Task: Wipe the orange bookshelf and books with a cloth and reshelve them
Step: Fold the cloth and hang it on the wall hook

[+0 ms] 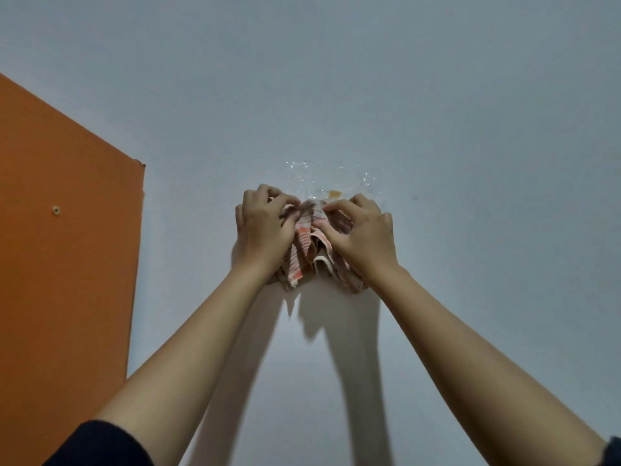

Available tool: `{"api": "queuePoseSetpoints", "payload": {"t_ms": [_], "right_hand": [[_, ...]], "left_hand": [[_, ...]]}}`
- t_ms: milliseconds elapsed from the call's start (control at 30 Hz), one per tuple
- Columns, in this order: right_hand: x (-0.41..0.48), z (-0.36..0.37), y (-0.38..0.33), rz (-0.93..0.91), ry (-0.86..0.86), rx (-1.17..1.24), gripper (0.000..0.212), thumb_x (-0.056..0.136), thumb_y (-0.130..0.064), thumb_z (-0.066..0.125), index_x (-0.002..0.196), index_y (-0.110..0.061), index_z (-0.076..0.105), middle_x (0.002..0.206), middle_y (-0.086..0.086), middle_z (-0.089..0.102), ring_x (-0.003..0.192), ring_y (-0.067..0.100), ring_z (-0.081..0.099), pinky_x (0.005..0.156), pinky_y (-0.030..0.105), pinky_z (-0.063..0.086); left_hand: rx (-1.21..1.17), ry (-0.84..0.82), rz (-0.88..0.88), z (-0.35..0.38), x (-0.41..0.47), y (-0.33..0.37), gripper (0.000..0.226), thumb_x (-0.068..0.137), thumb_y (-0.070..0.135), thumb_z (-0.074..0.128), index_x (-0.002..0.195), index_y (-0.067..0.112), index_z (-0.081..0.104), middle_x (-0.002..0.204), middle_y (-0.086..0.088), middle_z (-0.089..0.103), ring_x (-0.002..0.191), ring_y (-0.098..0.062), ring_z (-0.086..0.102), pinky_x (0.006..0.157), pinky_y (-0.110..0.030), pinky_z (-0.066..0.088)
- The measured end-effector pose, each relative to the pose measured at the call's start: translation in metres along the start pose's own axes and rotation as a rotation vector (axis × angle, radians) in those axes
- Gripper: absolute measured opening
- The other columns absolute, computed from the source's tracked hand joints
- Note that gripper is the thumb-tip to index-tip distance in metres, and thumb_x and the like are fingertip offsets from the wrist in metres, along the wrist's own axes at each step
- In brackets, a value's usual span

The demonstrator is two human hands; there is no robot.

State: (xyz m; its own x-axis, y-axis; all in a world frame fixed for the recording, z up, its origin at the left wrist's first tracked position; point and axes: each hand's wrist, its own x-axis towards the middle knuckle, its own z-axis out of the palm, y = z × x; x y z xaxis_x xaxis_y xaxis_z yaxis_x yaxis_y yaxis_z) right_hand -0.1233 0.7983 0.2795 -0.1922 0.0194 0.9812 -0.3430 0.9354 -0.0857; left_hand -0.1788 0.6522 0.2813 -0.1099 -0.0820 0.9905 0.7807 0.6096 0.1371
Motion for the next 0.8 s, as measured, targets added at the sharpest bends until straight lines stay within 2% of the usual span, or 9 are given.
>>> {"api": "queuePoseSetpoints", "payload": {"t_ms": [133, 267, 400, 467, 533, 667, 800], "right_hand": [[-0.004, 0.007, 0.005, -0.051, 0.054, 0.076, 0.019, 0.078, -0.035, 0.072, 0.094, -0.025, 0.072, 0.095, -0.004, 0.055, 0.099, 0.022, 0.054, 0.078, 0.032, 0.031], [-0.006, 0.013, 0.006, -0.112, 0.065, 0.148, 0.016, 0.077, -0.026, 0.068, 0.087, -0.014, 0.073, 0.100, 0.002, 0.058, 0.097, 0.025, 0.055, 0.082, 0.038, 0.043], [-0.005, 0.013, 0.009, -0.129, 0.056, 0.243, 0.012, 0.079, -0.015, 0.070, 0.087, -0.007, 0.070, 0.092, 0.004, 0.061, 0.088, 0.022, 0.060, 0.078, 0.031, 0.049], [-0.006, 0.013, 0.011, -0.155, 0.050, 0.244, 0.013, 0.081, -0.015, 0.070, 0.091, -0.007, 0.070, 0.092, 0.005, 0.062, 0.086, 0.020, 0.061, 0.077, 0.026, 0.048], [-0.007, 0.012, 0.013, -0.174, 0.030, 0.258, 0.015, 0.082, -0.015, 0.069, 0.095, -0.008, 0.070, 0.093, 0.003, 0.062, 0.084, 0.017, 0.060, 0.075, 0.021, 0.047], [-0.001, 0.005, 0.015, -0.158, -0.068, 0.339, 0.019, 0.084, -0.010, 0.069, 0.102, -0.008, 0.071, 0.092, -0.002, 0.056, 0.080, 0.007, 0.057, 0.073, 0.010, 0.048], [0.009, -0.006, 0.019, -0.147, -0.204, 0.327, 0.023, 0.080, -0.013, 0.074, 0.102, -0.010, 0.072, 0.091, 0.001, 0.059, 0.082, 0.019, 0.063, 0.075, 0.016, 0.050]], "left_hand": [[0.002, 0.091, 0.116, 0.006, -0.012, 0.003, 0.022, 0.075, 0.006, 0.065, 0.092, 0.019, 0.071, 0.097, -0.004, 0.058, 0.094, -0.016, 0.040, 0.078, -0.018, 0.022], [-0.196, 0.007, 0.120, 0.011, -0.016, 0.005, 0.024, 0.076, 0.004, 0.056, 0.095, 0.009, 0.070, 0.093, -0.007, 0.062, 0.090, -0.024, 0.055, 0.079, -0.027, 0.041], [-0.280, -0.010, 0.074, 0.013, -0.023, 0.002, 0.035, 0.077, -0.001, 0.047, 0.103, 0.009, 0.068, 0.099, -0.001, 0.062, 0.097, -0.023, 0.056, 0.084, -0.010, 0.037], [-0.321, -0.040, 0.079, 0.013, -0.027, 0.000, 0.030, 0.086, 0.013, 0.047, 0.109, 0.011, 0.067, 0.103, 0.004, 0.059, 0.101, -0.017, 0.053, 0.089, -0.011, 0.036], [-0.326, -0.065, 0.099, 0.013, -0.031, -0.001, 0.037, 0.090, 0.033, 0.046, 0.115, 0.013, 0.065, 0.108, 0.003, 0.058, 0.103, -0.013, 0.050, 0.092, -0.017, 0.038], [-0.254, -0.083, 0.155, 0.013, -0.036, -0.003, 0.057, 0.081, 0.054, 0.054, 0.125, 0.019, 0.059, 0.113, 0.006, 0.053, 0.105, -0.008, 0.046, 0.095, -0.019, 0.036], [-0.164, -0.087, 0.184, 0.013, -0.037, -0.003, 0.072, 0.070, 0.061, 0.061, 0.129, 0.020, 0.055, 0.117, 0.002, 0.052, 0.107, -0.011, 0.045, 0.097, -0.023, 0.037]]}}
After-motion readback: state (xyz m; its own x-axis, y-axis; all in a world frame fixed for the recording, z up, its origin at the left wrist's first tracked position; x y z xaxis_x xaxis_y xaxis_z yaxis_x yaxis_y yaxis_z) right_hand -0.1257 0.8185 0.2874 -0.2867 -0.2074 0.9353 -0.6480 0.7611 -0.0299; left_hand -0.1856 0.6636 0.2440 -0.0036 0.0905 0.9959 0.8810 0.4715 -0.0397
